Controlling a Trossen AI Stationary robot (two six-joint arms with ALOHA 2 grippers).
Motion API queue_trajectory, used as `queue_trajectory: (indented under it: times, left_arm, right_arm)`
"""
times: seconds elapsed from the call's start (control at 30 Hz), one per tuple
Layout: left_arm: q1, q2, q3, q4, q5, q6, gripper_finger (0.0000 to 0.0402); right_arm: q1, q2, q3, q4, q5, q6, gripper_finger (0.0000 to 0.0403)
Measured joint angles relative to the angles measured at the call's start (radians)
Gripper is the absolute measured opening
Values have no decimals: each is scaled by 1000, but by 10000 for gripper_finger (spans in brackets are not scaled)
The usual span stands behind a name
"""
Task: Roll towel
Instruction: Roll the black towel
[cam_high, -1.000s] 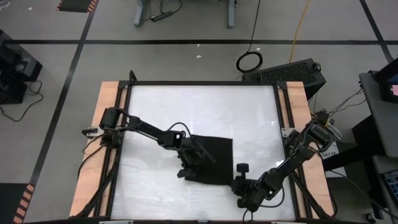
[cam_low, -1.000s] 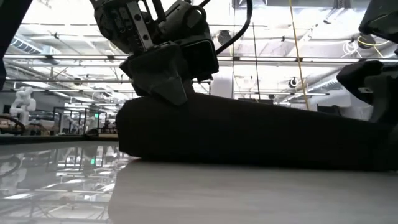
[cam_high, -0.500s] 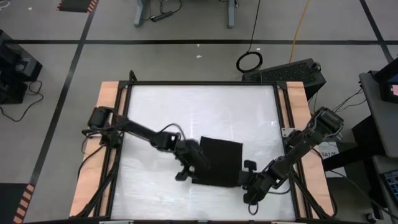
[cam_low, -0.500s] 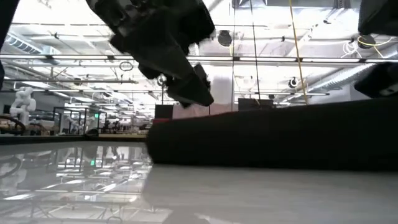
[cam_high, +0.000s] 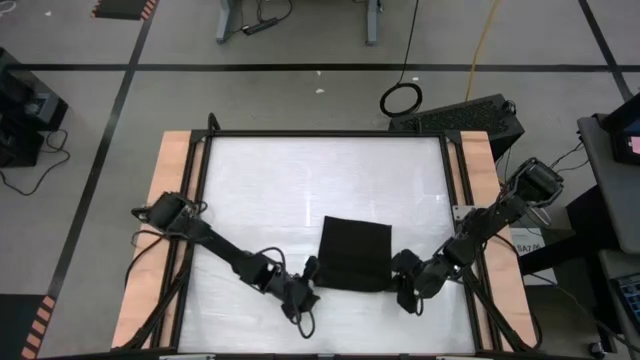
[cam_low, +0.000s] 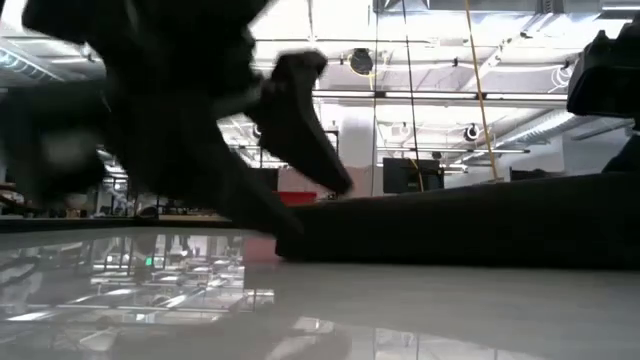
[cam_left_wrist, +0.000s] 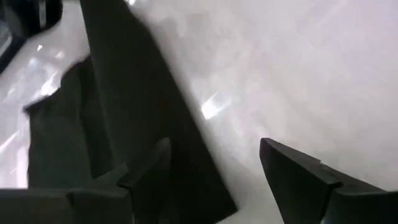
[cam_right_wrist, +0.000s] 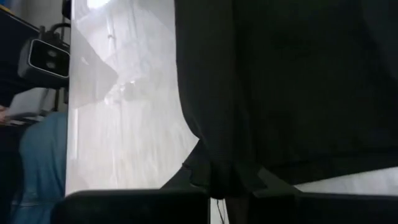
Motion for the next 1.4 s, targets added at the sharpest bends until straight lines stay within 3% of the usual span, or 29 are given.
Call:
queue_trajectory:
  times: [0.4,0.53,0.73,0.87,1.0,1.13,1.3,1.4]
  left_arm:
    - [10,68,3,80,-221,43,251]
    - [32,69,3,62,-222,66,251]
    - [81,67,3,7,-72,14,220]
    - [97,67,3,0,9,36,130]
    - [117,68,17,-28,169,74,23]
    - [159,72,56,-45,371,13,14]
    - [247,78,85,-51,791,-143,7]
    - [295,78,87,-16,853,-216,6]
  right_arm:
    - [-10,-2,-19,65,-48,6,7]
    - [-13,-2,-19,96,-48,-12,12]
    - [-13,-2,-19,107,-48,-52,23]
    - [-13,-2,-19,149,-48,-136,41]
    - [-10,-17,-19,166,-51,-259,83]
    - [-5,-53,-12,164,-85,-403,150]
    - [29,-74,54,83,-53,-551,222]
    - [51,-70,99,-48,-21,-578,240]
